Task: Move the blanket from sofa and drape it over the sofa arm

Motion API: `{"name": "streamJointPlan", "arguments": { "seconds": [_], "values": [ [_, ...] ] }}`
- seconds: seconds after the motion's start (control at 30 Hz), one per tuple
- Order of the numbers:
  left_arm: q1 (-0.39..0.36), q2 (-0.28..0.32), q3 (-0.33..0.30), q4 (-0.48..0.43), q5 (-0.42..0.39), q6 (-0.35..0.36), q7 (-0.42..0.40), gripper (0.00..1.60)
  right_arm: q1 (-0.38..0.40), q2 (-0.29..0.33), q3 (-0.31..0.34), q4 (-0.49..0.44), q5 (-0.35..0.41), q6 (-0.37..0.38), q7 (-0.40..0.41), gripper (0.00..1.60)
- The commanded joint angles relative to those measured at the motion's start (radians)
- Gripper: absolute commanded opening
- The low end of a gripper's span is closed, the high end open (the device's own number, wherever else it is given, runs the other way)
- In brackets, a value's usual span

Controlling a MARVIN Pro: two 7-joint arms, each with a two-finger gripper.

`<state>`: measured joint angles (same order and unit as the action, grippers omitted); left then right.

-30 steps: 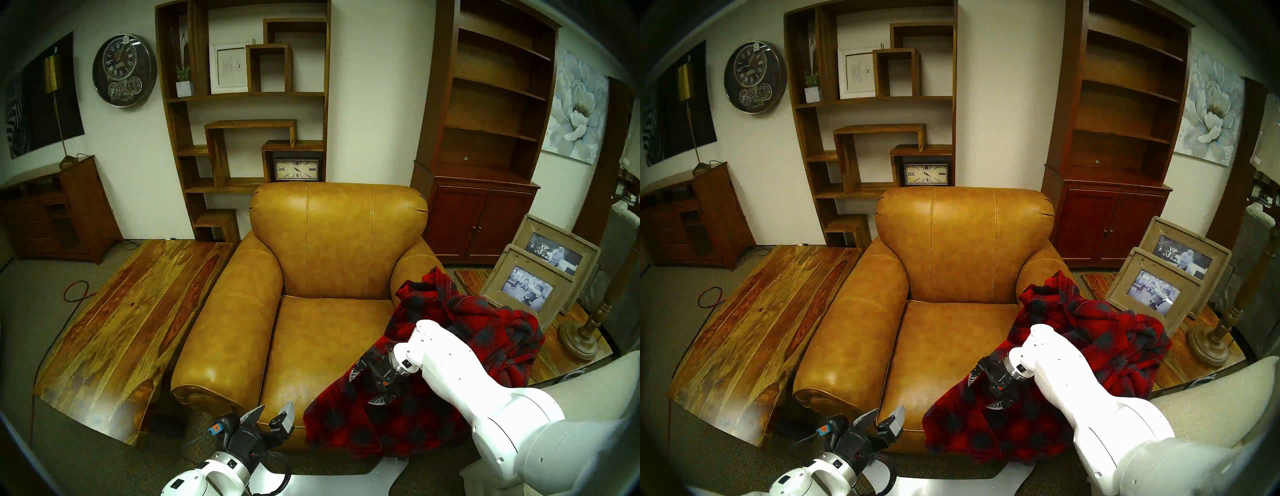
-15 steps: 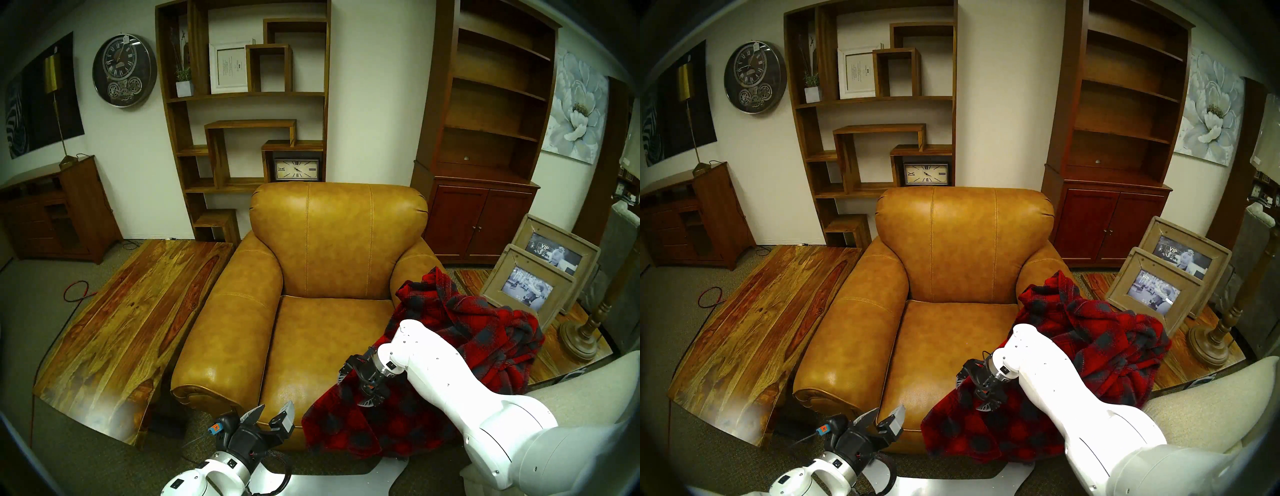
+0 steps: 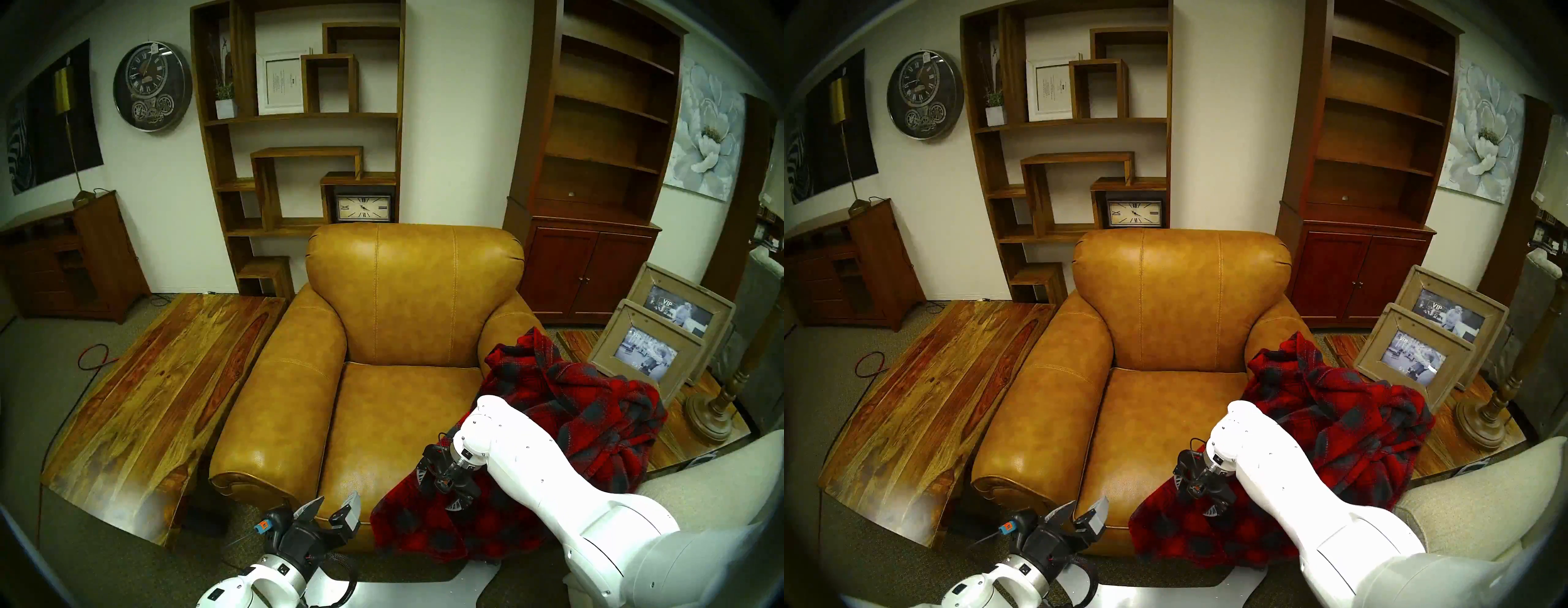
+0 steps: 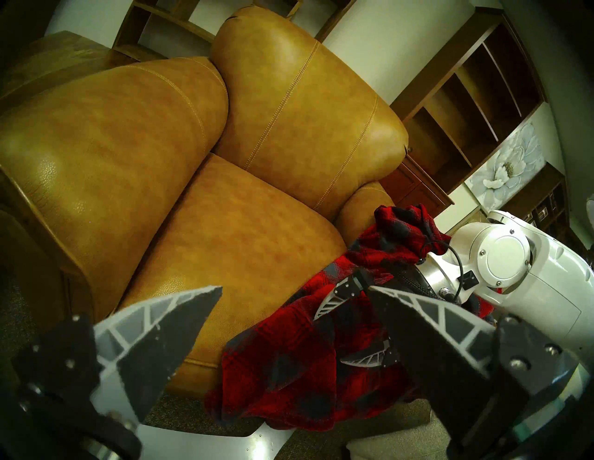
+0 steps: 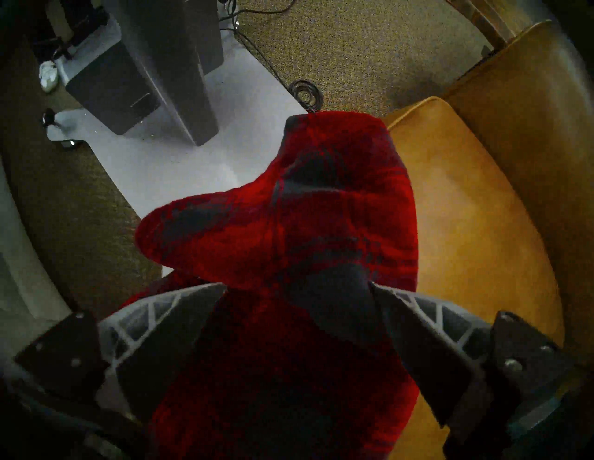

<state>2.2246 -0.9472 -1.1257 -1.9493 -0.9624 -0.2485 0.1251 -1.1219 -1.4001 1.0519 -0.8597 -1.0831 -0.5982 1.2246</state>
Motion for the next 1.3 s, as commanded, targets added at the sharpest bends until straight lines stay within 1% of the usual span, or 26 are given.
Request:
{"name": "streamJointPlan", "arguments": {
  "seconds": [0.0,0.03,0.1,0.17,0.2,0.23,0.4,0.47,0.5,0.53,0.57,0.6,0.67,0.73,0.8,0.83,0.87,0.9,0.93,0.97,1.0,1.03,1.1,1.13,1.23,1.27],
  "values": [
    [0.004,0.001,-0.002,-0.025,0.002,-0.003,0.003,1.60,0.017,-0.050,-0.005,0.012,-0.031,0.087,-0.017,1.60],
    [0.005,0.001,-0.003,-0.026,0.002,-0.003,0.003,1.60,0.021,-0.053,0.007,0.039,-0.033,0.104,-0.054,1.60],
    [0.005,0.001,-0.003,-0.026,0.002,-0.003,0.002,1.60,0.023,-0.051,0.017,0.062,-0.069,0.099,-0.084,1.60],
    [0.005,0.000,-0.003,-0.026,0.002,-0.003,0.002,1.60,0.029,-0.050,0.027,0.100,-0.080,0.100,-0.112,1.60],
    [0.005,0.000,-0.003,-0.026,0.002,-0.003,0.002,1.60,0.022,-0.041,0.020,0.101,-0.100,0.105,-0.161,1.60],
    [0.005,0.000,-0.004,-0.026,0.002,-0.002,0.002,1.60,0.021,-0.044,0.031,0.107,-0.116,0.101,-0.153,1.60],
    [0.006,-0.001,-0.004,-0.026,0.003,-0.002,0.002,1.60,0.000,-0.045,0.063,0.118,-0.135,0.102,-0.250,1.60],
    [0.006,-0.001,-0.004,-0.026,0.003,-0.002,0.002,1.60,-0.001,-0.049,0.067,0.118,-0.141,0.099,-0.257,1.60],
    [0.006,-0.001,-0.005,-0.026,0.003,-0.002,0.002,1.60,0.000,-0.052,0.069,0.124,-0.140,0.100,-0.284,1.60],
    [0.006,-0.001,-0.005,-0.026,0.003,-0.002,0.002,1.60,0.001,-0.059,0.065,0.133,-0.154,0.096,-0.320,1.09],
    [0.006,-0.001,-0.005,-0.026,0.003,-0.002,0.002,1.60,0.001,-0.059,0.065,0.133,-0.154,0.096,-0.320,1.09],
    [0.006,-0.001,-0.005,-0.026,0.003,-0.002,0.002,1.60,0.003,-0.065,0.071,0.144,-0.153,0.096,-0.335,0.95],
    [0.006,-0.001,-0.005,-0.026,0.003,-0.001,0.002,1.60,0.002,-0.072,0.066,0.155,-0.158,0.104,-0.375,0.79],
    [0.006,-0.001,-0.005,-0.026,0.003,-0.001,0.002,1.60,-0.004,-0.077,0.071,0.163,-0.153,0.111,-0.413,0.79],
    [0.007,-0.001,-0.005,-0.026,0.003,-0.001,0.002,1.60,-0.001,-0.087,0.081,0.189,-0.147,0.117,-0.421,0.78],
    [0.007,-0.001,-0.005,-0.026,0.004,-0.001,0.002,1.60,0.005,-0.088,0.071,0.205,-0.161,0.116,-0.432,0.78],
    [0.007,-0.001,-0.005,-0.027,0.004,-0.001,0.002,1.60,0.012,-0.088,0.066,0.222,-0.169,0.110,-0.442,0.75],
    [0.007,-0.001,-0.005,-0.027,0.004,-0.001,0.002,1.60,0.029,-0.087,0.072,0.250,-0.162,0.094,-0.435,0.65],
    [0.007,-0.002,-0.006,-0.027,0.004,-0.001,0.002,1.60,0.036,-0.083,0.087,0.258,-0.150,0.091,-0.441,0.15],
    [0.007,-0.002,-0.006,-0.026,0.004,-0.001,0.002,1.60,0.034,-0.062,0.098,0.210,-0.145,0.091,-0.423,0.00],
    [0.006,-0.002,-0.005,-0.025,0.003,-0.001,0.000,1.60,0.047,-0.050,0.113,0.195,-0.132,0.088,-0.404,0.00],
    [0.005,-0.003,-0.005,-0.023,0.003,-0.002,-0.001,1.60,0.072,-0.043,0.151,0.196,-0.107,0.103,-0.416,0.00],
    [0.004,-0.004,-0.005,-0.020,0.002,-0.001,-0.001,1.60,0.115,-0.005,0.171,0.169,-0.118,0.107,-0.428,0.00],
    [0.004,-0.004,-0.005,-0.019,0.002,-0.001,-0.001,1.60,0.106,0.013,0.193,0.133,-0.118,0.110,-0.434,0.00],
    [0.004,-0.004,-0.006,-0.015,0.002,-0.001,-0.001,1.60,0.139,0.069,0.231,0.093,-0.129,0.113,-0.442,0.00],
    [0.004,-0.005,-0.006,-0.014,0.002,-0.001,-0.002,1.60,0.124,0.060,0.262,0.100,-0.135,0.115,-0.452,0.00]
  ]
}}
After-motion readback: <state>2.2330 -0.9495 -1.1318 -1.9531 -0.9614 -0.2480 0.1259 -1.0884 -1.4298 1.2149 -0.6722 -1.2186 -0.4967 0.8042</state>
